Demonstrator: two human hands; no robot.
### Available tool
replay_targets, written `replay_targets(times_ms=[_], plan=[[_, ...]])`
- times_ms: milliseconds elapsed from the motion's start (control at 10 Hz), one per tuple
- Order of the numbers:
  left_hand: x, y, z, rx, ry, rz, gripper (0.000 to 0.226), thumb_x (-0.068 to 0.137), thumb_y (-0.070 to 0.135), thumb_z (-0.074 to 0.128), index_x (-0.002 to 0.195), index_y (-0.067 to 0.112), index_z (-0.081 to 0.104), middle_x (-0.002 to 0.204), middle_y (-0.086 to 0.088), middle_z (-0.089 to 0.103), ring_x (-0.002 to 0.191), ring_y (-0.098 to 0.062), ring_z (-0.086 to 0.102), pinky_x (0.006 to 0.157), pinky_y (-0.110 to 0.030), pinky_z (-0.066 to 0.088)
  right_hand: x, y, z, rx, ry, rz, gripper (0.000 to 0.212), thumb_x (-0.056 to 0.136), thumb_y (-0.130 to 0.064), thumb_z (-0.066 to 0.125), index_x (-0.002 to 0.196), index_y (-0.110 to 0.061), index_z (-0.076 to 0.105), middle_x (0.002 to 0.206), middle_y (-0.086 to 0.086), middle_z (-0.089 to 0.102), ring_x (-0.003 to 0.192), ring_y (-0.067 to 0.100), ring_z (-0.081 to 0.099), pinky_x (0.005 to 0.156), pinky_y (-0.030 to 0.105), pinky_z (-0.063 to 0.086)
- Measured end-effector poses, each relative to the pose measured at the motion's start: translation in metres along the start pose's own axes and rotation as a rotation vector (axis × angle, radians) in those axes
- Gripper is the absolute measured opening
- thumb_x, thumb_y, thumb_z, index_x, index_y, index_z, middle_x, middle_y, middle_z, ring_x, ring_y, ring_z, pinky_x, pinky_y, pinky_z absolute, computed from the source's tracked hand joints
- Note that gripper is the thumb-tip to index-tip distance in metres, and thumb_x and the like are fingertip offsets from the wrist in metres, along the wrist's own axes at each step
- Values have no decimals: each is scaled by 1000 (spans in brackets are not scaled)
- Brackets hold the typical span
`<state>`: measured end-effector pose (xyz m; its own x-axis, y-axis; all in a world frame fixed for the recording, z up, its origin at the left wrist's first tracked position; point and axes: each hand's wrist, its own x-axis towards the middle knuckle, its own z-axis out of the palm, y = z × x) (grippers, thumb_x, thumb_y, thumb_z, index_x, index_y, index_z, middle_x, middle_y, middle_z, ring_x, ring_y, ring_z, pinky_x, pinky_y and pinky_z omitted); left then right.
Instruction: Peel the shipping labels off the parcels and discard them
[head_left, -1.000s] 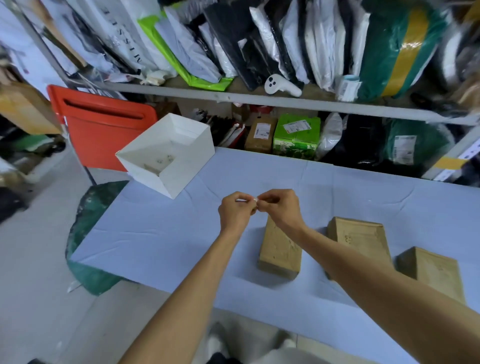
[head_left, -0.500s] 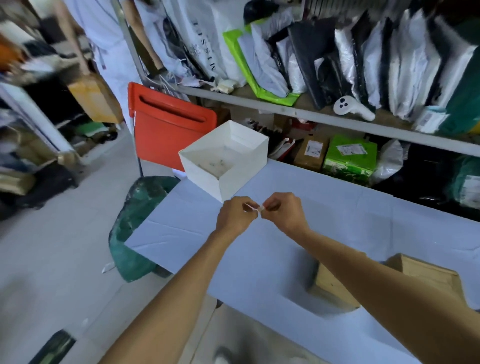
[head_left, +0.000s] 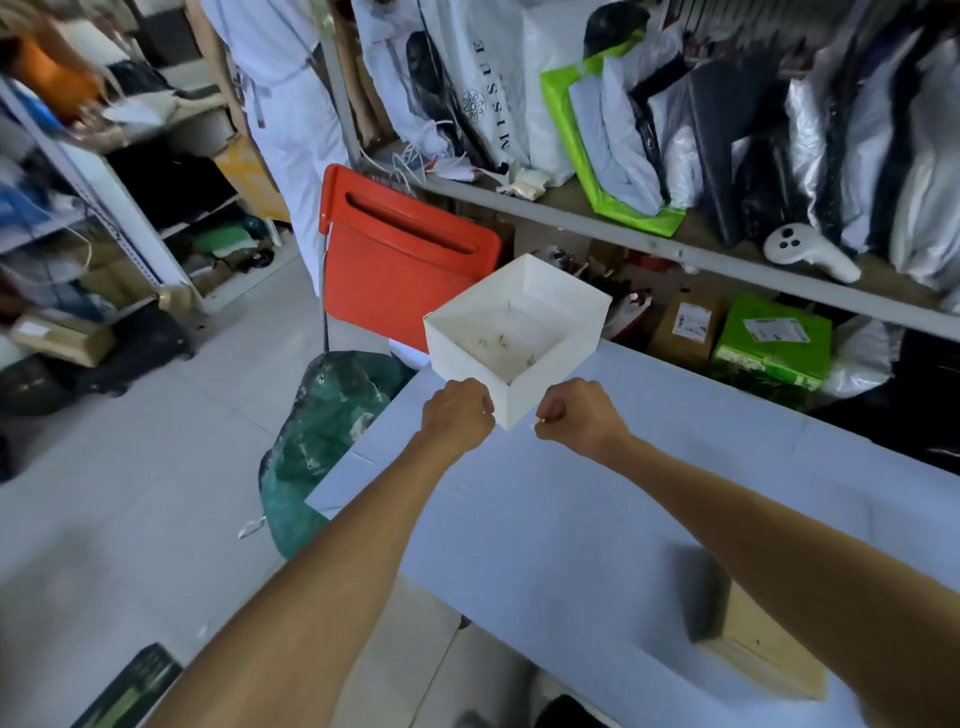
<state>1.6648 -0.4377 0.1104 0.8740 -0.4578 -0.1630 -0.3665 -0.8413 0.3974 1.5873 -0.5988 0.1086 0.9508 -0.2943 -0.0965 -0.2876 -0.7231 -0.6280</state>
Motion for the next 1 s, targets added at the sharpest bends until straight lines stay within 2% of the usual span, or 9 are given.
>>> replay_targets(times_ms=[100,200,300,600,800,900,1000], plan=[[22,-1,-6,14,-16,-23,20,89,19,54,106,14,65,109,-7,65,99,-30,61,77,-34,47,21,-4,-6,-3,-7,-9,8,70,-12,76,73,-10,69,70,1,69,63,12,60,55,16,42],[47,4,-16,17,-18,-39,20,88,16,51,102,13,65,104,-9,66,93,-31,62,71,-33,47,45,-6,-16,0,20,-33,9,70,-14,76,72,-8,69,69,1,68,63,12,60,59,20,45],[70,7,-24,-5,-22,-58,20,88,15,51,102,10,65,100,-10,67,91,-31,63,72,-34,50,67,-7,-23,-1,17,-42,9,71,-13,76,71,-7,69,66,-4,63,61,9,56,56,16,41],[122,-5,-23,-38,-82,-56,23,89,17,49,102,8,66,106,-12,67,96,-33,63,82,-37,53,129,-8,-11,90,87,59,10,69,4,69,74,-5,70,75,6,69,71,17,62,57,17,41],[142,-6,-25,-74,-113,-50,23,87,20,52,103,13,66,112,-5,65,100,-29,62,85,-41,55,167,-15,5,10,94,44,29,83,5,46,95,3,73,104,15,72,103,28,64,89,31,49],[145,-10,-28,-81,-122,-50,22,88,20,51,102,13,67,110,-6,66,98,-30,62,84,-42,55,173,-20,8,-25,115,33,29,89,3,45,100,2,73,108,14,71,105,30,62,93,33,48],[151,-14,-27,-100,-107,-43,20,87,19,51,95,12,69,103,-6,68,93,-29,64,80,-41,56,179,-17,10,-21,122,83,23,87,-2,51,96,6,70,101,16,70,102,31,60,91,40,49]])
